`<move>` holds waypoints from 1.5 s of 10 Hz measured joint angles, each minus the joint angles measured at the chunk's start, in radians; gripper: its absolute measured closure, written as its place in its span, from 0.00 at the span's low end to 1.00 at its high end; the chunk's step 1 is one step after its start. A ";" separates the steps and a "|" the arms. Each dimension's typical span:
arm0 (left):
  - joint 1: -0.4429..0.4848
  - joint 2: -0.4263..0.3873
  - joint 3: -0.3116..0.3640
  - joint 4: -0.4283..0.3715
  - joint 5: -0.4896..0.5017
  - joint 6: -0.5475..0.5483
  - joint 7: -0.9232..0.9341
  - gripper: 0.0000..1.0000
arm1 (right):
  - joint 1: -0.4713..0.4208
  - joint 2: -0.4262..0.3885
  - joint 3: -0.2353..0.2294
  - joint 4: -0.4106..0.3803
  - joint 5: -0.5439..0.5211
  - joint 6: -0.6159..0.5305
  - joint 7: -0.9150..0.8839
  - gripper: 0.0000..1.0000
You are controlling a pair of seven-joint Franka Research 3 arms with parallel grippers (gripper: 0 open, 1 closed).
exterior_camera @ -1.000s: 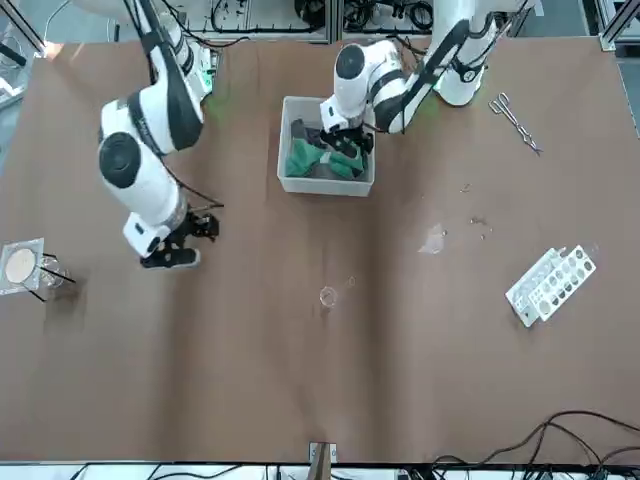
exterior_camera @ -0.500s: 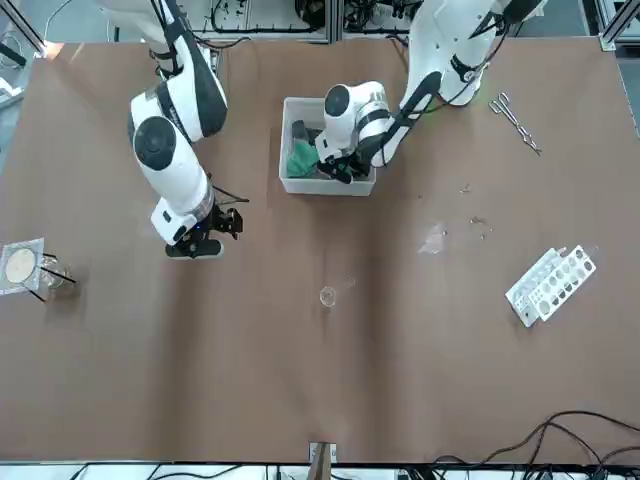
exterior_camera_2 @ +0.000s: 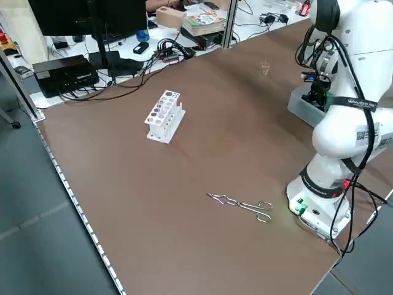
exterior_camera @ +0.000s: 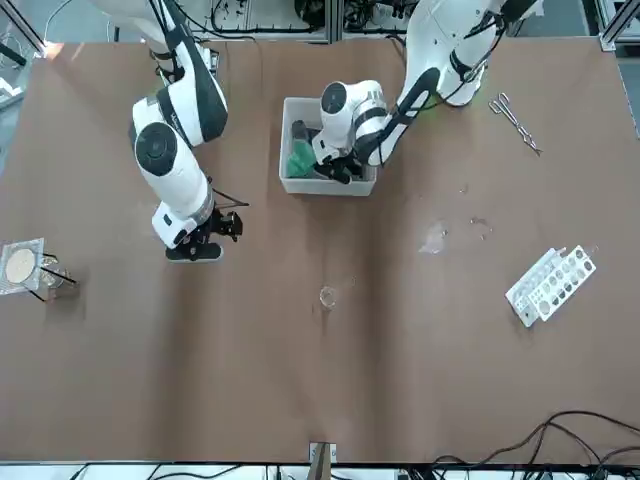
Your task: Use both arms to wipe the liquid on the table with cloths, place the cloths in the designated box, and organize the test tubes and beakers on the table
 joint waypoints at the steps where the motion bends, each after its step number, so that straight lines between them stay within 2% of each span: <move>1: 0.001 -0.022 -0.004 0.004 0.000 -0.009 -0.002 0.88 | 0.000 0.000 0.000 0.000 0.000 0.000 0.001 0.00; 3: 0.001 -0.079 -0.020 0.019 -0.048 -0.069 -0.006 0.88 | 0.006 0.000 0.002 0.000 0.000 -0.001 0.022 0.00; 4: 0.001 -0.108 -0.035 0.045 -0.088 -0.137 -0.006 0.88 | 0.022 0.000 0.002 0.000 0.000 -0.001 0.060 0.00; 6: 0.017 -0.155 -0.046 0.148 -0.199 -0.321 0.034 0.88 | 0.074 -0.001 0.005 -0.001 0.000 -0.003 0.145 0.00; 7: 0.055 -0.178 -0.047 0.202 -0.265 -0.392 0.095 0.88 | 0.100 -0.003 0.005 -0.007 0.000 -0.004 0.176 0.00; 9: 0.204 -0.253 -0.046 0.258 -0.375 -0.444 0.221 0.88 | 0.116 -0.022 0.005 -0.039 0.000 -0.004 0.194 0.00; 11: 0.394 -0.322 -0.046 0.261 -0.438 -0.455 0.332 0.88 | 0.141 -0.069 0.006 -0.120 0.005 0.025 0.226 0.00; 13: 0.556 -0.334 -0.044 0.241 -0.457 -0.462 0.392 0.88 | 0.251 -0.127 0.008 -0.259 0.009 0.128 0.392 0.00; 15: 0.636 -0.330 -0.044 0.197 -0.461 -0.462 0.411 0.88 | 0.404 -0.143 0.012 -0.309 0.009 0.162 0.628 0.00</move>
